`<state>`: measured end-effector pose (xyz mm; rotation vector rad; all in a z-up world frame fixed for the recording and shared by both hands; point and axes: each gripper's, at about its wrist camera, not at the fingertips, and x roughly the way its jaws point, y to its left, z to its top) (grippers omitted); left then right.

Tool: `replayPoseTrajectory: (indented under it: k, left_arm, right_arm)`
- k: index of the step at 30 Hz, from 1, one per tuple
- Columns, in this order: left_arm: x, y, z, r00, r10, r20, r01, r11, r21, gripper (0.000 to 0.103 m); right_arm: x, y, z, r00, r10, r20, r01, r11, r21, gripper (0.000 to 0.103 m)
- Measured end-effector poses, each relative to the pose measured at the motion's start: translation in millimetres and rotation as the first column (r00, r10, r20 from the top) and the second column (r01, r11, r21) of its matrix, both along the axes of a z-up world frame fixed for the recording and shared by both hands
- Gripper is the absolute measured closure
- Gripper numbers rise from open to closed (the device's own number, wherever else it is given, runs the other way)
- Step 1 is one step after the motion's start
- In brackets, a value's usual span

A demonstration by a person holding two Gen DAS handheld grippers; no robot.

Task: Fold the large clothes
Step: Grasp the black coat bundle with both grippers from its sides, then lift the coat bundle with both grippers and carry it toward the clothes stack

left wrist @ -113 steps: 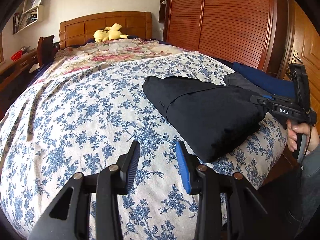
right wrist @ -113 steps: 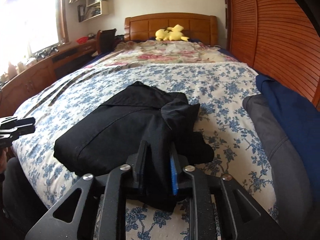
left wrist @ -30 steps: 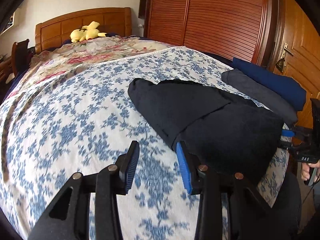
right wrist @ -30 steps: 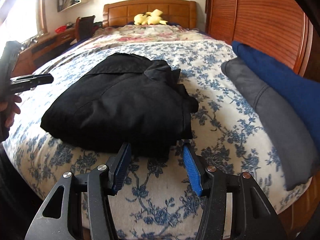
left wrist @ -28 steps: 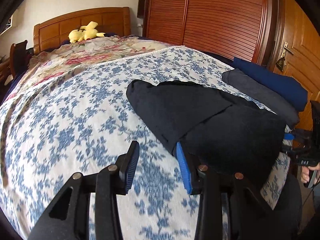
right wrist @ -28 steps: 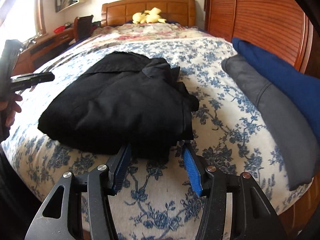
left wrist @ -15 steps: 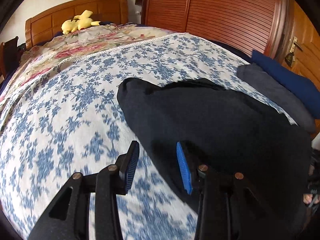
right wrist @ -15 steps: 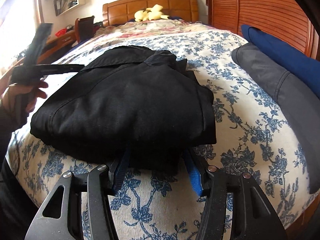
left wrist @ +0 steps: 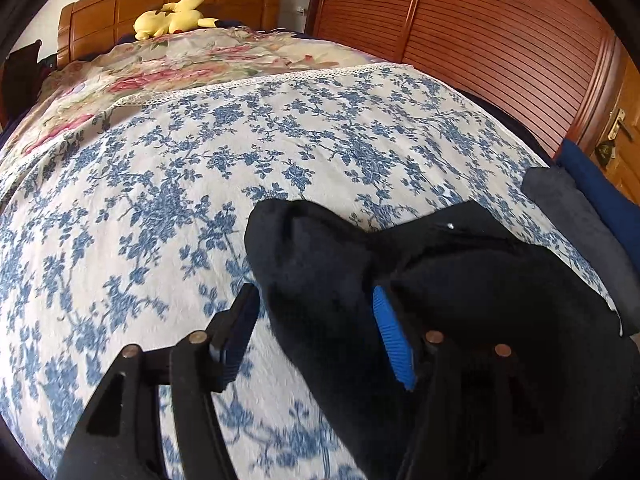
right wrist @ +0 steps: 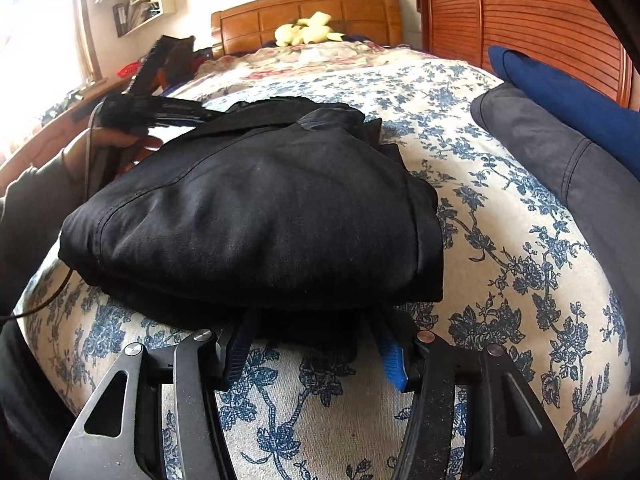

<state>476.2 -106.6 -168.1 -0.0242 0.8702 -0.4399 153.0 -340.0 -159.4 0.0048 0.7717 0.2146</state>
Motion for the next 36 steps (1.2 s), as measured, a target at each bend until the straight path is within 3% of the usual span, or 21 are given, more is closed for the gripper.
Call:
replayPoseTrajectory:
  k: [8,16,17,20,24,32,36]
  left_arm:
    - [8,-5,-9,0.999,0.041,-0.019,-0.041,0.999,-0.004,0.045]
    - [13,-6,-8,0.998,-0.008,-0.054,0.006,0.999,-0.032,0.069]
    - [12,-8,-7,0.998,-0.01,-0.055,0.009,1.0,-0.024,0.073]
    - [4,-12,-1,1.0,-0.002,-0.021,0.002,1.0,0.016,0.086]
    - [-13,-11,13,0.999,0.03,0.036,-0.032,0.998,0.056,0.095]
    - [-67,0,57,0.995,0.017,0.103,-0.023,0.998,0.052,0.097]
    - [-104,-1,65,0.995,-0.011,0.103,0.007,0.999,0.037,0.097]
  right_arm:
    - [3,-1,-1,1.0,-0.009,-0.006,0.009,1.0,0.025,0.048]
    - [5,0,-2,1.0,-0.018,-0.02,0.019,0.997,0.073,0.046]
    - [5,0,-2,1.0,-0.018,-0.021,0.02,0.996,0.086,0.049]
    - [2,-2,-1,1.0,0.006,-0.014,-0.004,0.991,0.137,0.074]
    - [-2,-4,4,1.0,0.02,0.002,-0.021,0.985,0.172,0.089]
    - [-16,-18,40,0.997,-0.026,0.071,0.017,0.992,0.126,0.094]
    - [-34,-37,57,0.993,-0.064,0.1,0.052,0.992,0.113,0.094]
